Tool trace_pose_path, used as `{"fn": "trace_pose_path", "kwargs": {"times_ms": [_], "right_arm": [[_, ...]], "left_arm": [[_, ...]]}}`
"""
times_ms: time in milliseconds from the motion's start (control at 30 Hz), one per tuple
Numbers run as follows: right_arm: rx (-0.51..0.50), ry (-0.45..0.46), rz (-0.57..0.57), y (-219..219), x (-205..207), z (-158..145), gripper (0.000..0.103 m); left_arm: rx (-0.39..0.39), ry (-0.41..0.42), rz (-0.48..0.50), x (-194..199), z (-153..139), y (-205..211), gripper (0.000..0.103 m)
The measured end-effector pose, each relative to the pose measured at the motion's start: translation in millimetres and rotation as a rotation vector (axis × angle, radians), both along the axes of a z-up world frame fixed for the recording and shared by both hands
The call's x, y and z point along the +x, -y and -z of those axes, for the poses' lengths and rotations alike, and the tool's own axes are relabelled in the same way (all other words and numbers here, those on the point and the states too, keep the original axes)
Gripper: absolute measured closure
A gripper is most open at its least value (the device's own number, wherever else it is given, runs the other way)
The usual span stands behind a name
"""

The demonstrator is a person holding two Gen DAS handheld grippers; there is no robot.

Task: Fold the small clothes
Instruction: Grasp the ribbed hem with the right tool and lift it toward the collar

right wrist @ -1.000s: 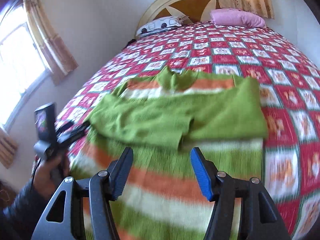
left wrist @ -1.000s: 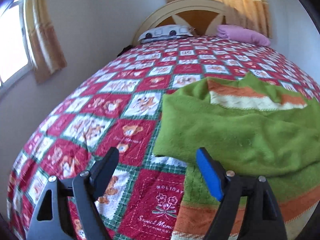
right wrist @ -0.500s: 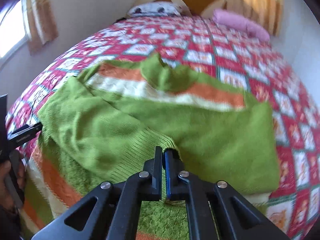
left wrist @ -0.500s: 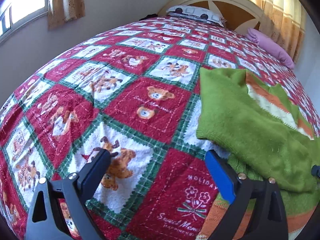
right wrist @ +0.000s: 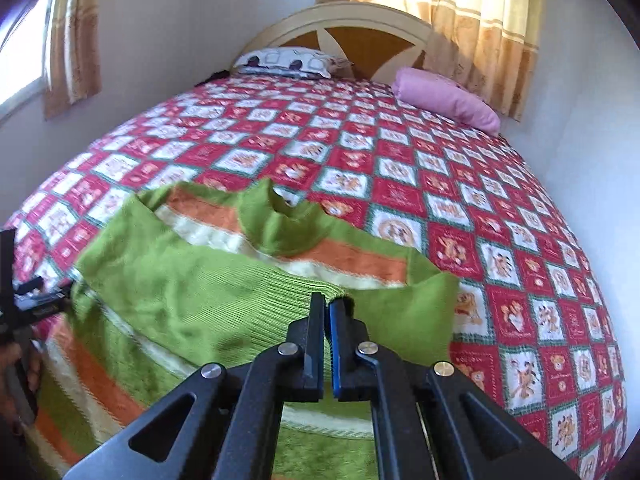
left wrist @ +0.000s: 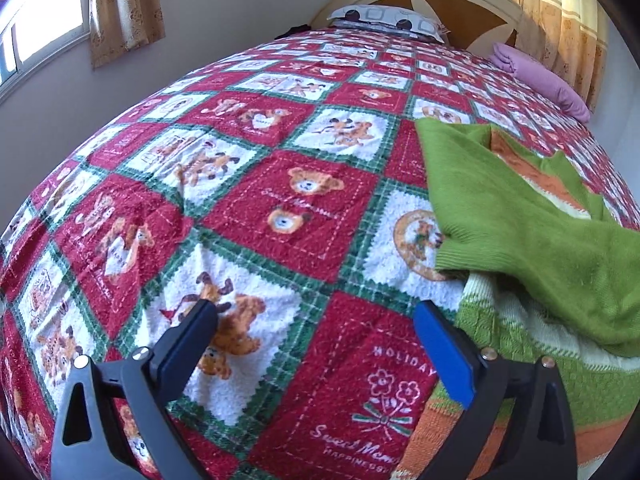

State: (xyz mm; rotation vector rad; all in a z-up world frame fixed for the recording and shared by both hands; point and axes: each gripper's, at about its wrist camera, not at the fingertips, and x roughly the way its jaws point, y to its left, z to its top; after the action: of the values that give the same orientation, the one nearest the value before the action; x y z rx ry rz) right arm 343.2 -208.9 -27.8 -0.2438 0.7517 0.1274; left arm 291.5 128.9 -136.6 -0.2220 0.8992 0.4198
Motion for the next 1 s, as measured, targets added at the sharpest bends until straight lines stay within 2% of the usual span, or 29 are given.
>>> {"fn": "trace_pose_path", "kwargs": {"times_ms": [133,400,600,733,767,800,867,1000], "right_arm": [[-0.041,-0.04,0.066,14,6,26,0.102],[0.029,-0.157,0.133,41,7,64,0.102],[-0.004,-0.113,0.194,50,7,64,0.102],[0.201,-0.132,0.226,82,9,60,0.101],[0.259,-0.132,0.22,89,6,58,0.096],[0.301,-0.138,0.217,94,2,57,0.074],[0.362,-0.132,0.194,97,-9,52,0.052],[0.362,-0.142,0.117,81,-25,48,0.052]], "left_arm": [[0.003,-0.002,-0.001,-1,0,0,0.001],[0.008,-0.011,-0.009,0,1,-1,0.0],[0.015,-0.015,-0.011,1,2,-1,0.0],[0.018,-0.017,-0.012,1,2,-1,0.0],[0.016,-0.016,-0.012,1,2,-1,0.0],[0.017,-0.016,-0.013,1,1,-1,0.0],[0.018,-0.016,-0.013,1,1,-1,0.0],[0.012,-0.012,-0.014,0,1,-2,0.0]]}}
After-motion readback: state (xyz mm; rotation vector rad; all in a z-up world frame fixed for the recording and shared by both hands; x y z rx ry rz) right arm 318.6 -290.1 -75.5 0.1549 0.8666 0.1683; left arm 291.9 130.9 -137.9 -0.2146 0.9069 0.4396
